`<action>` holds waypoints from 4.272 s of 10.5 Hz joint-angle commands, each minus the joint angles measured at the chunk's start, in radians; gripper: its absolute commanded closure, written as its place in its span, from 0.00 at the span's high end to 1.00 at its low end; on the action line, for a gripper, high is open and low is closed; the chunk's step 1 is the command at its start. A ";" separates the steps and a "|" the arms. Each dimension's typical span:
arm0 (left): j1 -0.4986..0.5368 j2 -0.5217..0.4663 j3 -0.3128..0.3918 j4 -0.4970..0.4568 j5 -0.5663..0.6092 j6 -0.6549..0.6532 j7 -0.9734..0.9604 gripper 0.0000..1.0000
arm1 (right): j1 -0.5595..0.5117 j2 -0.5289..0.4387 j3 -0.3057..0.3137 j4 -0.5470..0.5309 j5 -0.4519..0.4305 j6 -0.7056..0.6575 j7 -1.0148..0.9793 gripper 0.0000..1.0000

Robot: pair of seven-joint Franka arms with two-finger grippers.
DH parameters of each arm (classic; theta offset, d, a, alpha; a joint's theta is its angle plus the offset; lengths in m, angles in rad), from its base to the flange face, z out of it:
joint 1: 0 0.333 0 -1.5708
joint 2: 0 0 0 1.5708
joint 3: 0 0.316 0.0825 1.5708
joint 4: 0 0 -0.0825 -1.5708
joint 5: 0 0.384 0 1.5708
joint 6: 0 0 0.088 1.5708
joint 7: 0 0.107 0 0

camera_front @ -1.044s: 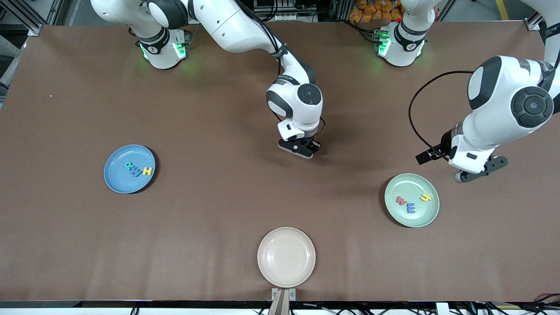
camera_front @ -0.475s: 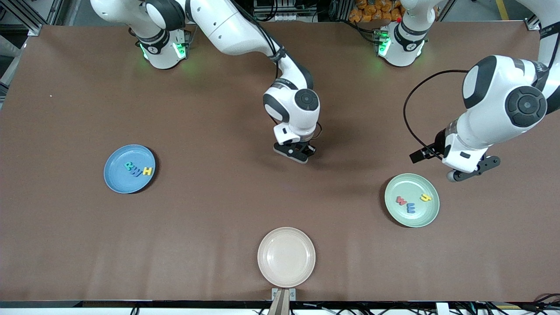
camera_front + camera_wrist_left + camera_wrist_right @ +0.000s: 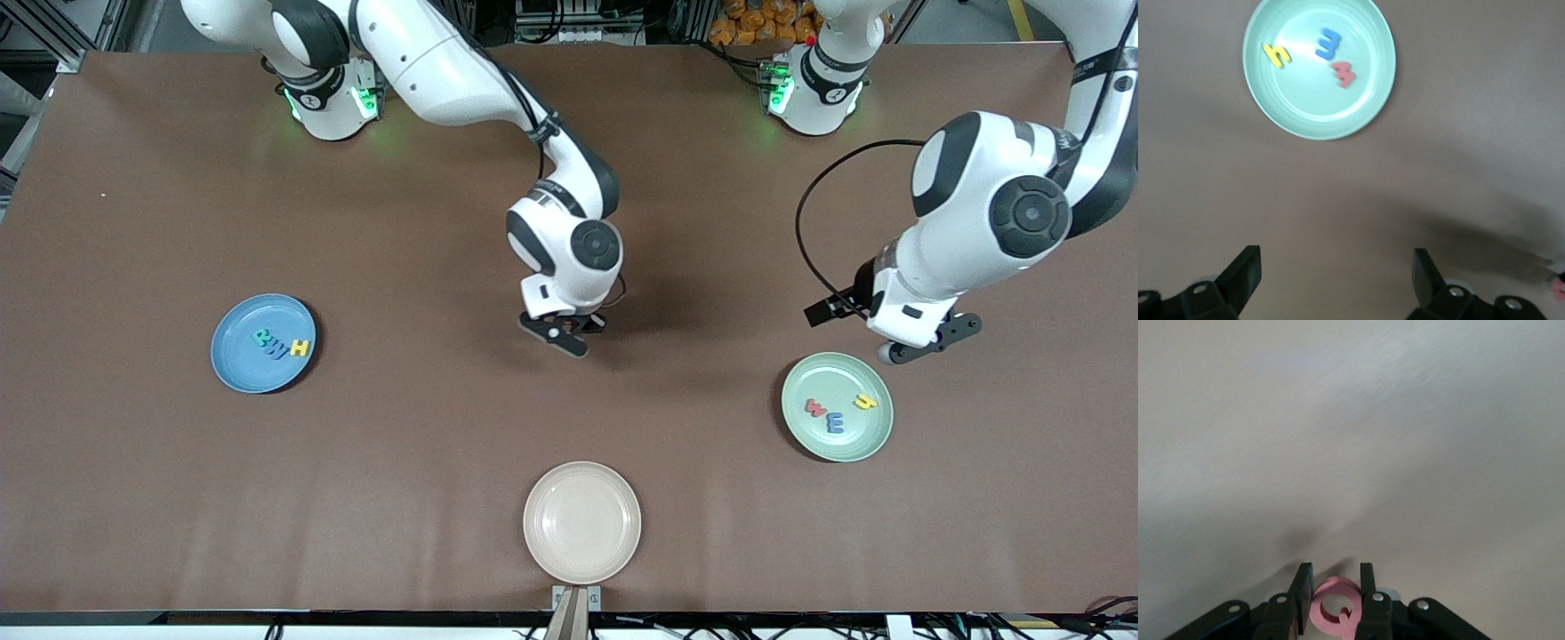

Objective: Sort uppercase to blue plate, lowercase to green plate
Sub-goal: 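Carry the pink Q toward the blue plate while the left gripper withdraws, then drop the Q on the blue plate while the left gripper reaches blue g, then grasp the blue g with the left gripper while the right gripper retracts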

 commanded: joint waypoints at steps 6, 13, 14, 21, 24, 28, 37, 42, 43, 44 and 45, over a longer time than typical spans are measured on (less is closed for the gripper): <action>-0.157 -0.012 -0.113 -0.180 -0.057 0.176 -0.410 1.00 | -0.347 -0.138 -0.051 -0.033 -0.006 -0.395 -0.424 0.00; -0.419 0.106 -0.124 -0.225 0.017 0.422 -1.251 1.00 | -0.602 -0.131 -0.072 -0.178 -0.150 -0.310 -0.963 0.00; -0.462 0.129 -0.121 -0.226 0.041 0.425 -1.324 1.00 | -0.624 -0.134 -0.072 -0.201 -0.162 -0.303 -1.053 0.00; -0.557 0.358 -0.118 -0.251 0.515 0.623 -1.984 1.00 | -0.673 -0.135 -0.075 -0.288 -0.176 -0.199 -1.223 0.99; -0.571 0.381 -0.118 -0.254 0.572 0.623 -2.127 1.00 | -0.673 -0.146 -0.081 -0.242 -0.178 -0.294 -1.270 1.00; -0.622 0.398 -0.109 -0.249 0.570 0.621 -2.247 1.00 | -0.673 -0.241 -0.098 -0.168 -0.159 -0.418 -1.312 1.00; -0.730 0.444 -0.028 -0.200 0.569 0.623 -2.275 1.00 | -0.737 -0.554 -0.073 -0.186 -0.055 -0.518 -1.178 1.00; -0.764 0.461 0.002 -0.186 0.570 0.623 -2.273 0.79 | -0.890 -0.738 0.077 -0.292 -0.058 -0.486 -1.192 1.00; -0.764 0.461 0.002 -0.186 0.572 0.623 -2.273 0.66 | -0.941 -0.776 0.120 -0.321 -0.058 -0.460 -1.194 1.00; -0.764 0.461 0.002 -0.186 0.572 0.623 -2.273 0.42 | -0.939 -0.814 0.122 -0.358 -0.058 -0.419 -1.191 1.00; -0.764 0.461 0.002 -0.186 0.572 0.624 -2.271 0.19 | -0.936 -0.856 0.134 -0.414 -0.057 -0.353 -1.191 1.00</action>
